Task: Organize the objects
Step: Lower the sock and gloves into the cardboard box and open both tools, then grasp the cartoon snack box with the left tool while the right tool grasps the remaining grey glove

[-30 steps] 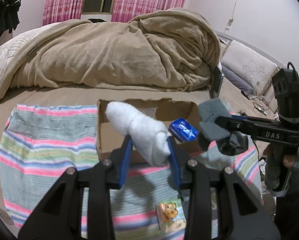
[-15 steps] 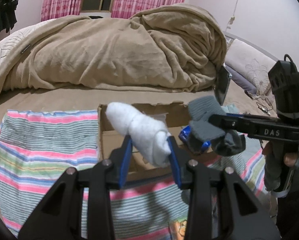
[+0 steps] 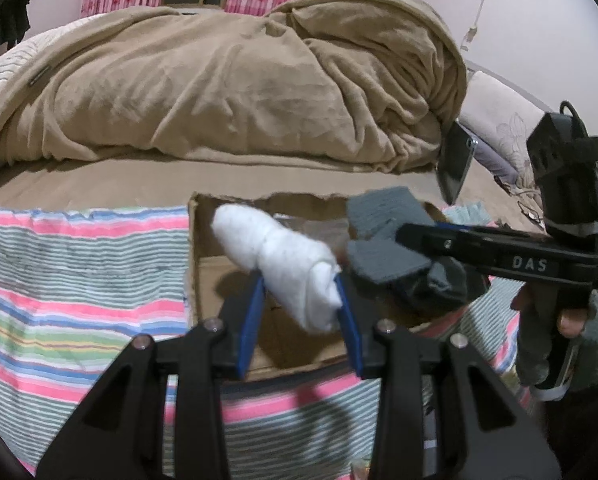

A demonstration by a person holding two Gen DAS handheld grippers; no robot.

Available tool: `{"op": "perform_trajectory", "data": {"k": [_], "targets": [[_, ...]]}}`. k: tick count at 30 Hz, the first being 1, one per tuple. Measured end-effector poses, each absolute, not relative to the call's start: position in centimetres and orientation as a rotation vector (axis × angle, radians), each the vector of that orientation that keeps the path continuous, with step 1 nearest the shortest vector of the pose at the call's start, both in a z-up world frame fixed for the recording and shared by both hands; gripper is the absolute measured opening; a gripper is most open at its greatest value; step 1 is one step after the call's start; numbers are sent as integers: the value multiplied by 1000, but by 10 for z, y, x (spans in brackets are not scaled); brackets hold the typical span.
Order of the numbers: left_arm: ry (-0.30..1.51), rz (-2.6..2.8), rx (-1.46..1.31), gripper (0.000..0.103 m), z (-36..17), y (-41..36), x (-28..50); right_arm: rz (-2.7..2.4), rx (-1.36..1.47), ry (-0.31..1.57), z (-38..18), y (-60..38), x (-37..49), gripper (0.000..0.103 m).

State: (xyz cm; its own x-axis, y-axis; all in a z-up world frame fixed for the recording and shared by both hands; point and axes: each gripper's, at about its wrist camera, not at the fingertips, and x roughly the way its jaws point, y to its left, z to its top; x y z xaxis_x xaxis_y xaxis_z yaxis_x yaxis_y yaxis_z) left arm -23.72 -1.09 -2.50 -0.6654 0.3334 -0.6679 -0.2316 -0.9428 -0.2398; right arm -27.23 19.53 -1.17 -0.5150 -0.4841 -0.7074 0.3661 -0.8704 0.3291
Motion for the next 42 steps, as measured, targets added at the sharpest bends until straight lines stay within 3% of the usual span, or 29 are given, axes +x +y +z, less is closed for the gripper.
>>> {"op": "perform_trajectory", "data": {"k": [12, 17, 19, 26, 42], "targets": [[-133, 2622, -1247, 41, -45, -11, -241, -2380, 1250, -144, -45, 187, -286, 40], [-88, 2628, -1278, 45, -43, -4, -236, -2373, 1254, -147, -43, 186, -283, 52], [-103, 2635, -1258, 59, -38, -5, -230, -2383, 1233, -146, -38, 188, -279, 59], [-133, 2676, -1233, 59, -23, -9, -211, -2400, 1206, -145, -24, 195, -260, 66], [-155, 2729, -1170, 59, 6, -12, -160, -2416, 1142, -128, 13, 202, -204, 67]]}}
